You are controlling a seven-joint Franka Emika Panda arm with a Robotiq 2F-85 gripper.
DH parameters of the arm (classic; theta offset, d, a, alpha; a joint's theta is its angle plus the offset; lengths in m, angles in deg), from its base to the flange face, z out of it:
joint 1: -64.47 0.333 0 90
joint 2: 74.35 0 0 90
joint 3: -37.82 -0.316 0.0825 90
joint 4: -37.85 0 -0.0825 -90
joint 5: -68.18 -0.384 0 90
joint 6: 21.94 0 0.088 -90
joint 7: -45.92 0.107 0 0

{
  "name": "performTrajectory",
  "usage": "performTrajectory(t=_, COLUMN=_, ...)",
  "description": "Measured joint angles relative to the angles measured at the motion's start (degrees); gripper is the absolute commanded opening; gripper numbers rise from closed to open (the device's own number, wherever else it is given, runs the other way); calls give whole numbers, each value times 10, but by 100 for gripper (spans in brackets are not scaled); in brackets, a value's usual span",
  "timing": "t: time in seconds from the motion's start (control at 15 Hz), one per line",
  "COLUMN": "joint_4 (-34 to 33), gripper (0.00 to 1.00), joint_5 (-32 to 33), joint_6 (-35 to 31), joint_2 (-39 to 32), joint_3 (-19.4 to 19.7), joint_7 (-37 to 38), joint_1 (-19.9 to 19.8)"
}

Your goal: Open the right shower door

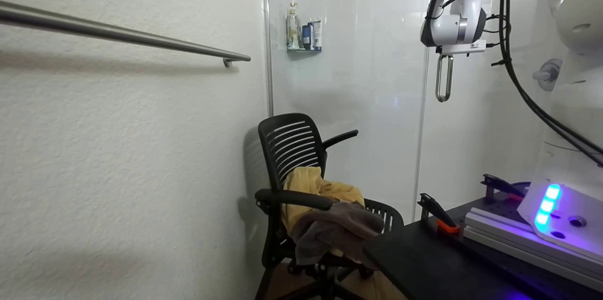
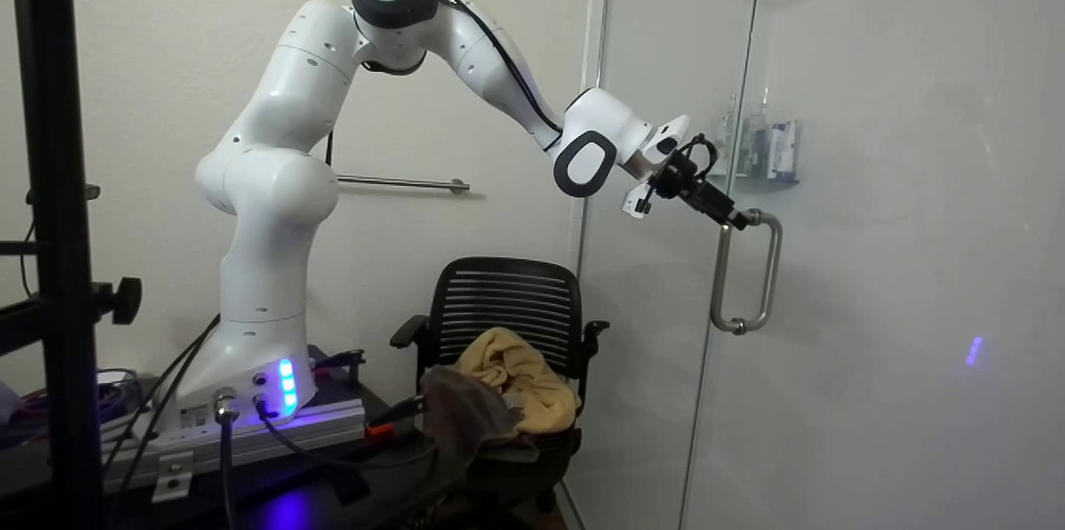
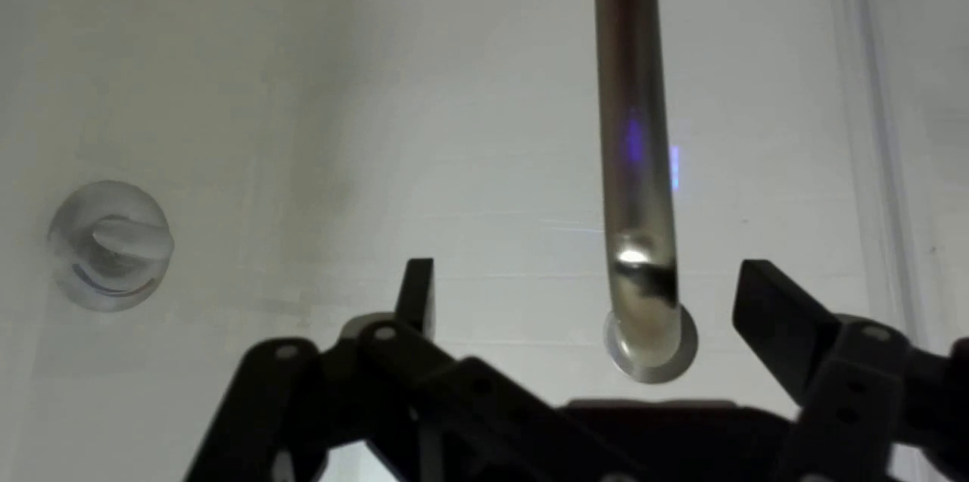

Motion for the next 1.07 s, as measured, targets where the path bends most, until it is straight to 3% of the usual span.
performTrajectory(t=0.53, joint_4=2, gripper=100, joint_5=0, joint_6=-2, joint_2=-9, joint_3=-7, joint_7=3, joint_1=-4)
performTrajectory(t=0.67, joint_4=2, gripper=73, joint_5=0, joint_6=-9, joint_2=-14, joint_3=-15, joint_7=10, joint_1=-9)
performTrajectory(t=1.07, joint_4=2, gripper=30, joint_5=2, joint_6=-41, joint_2=-15, joint_3=-44, joint_7=14, joint_1=-38)
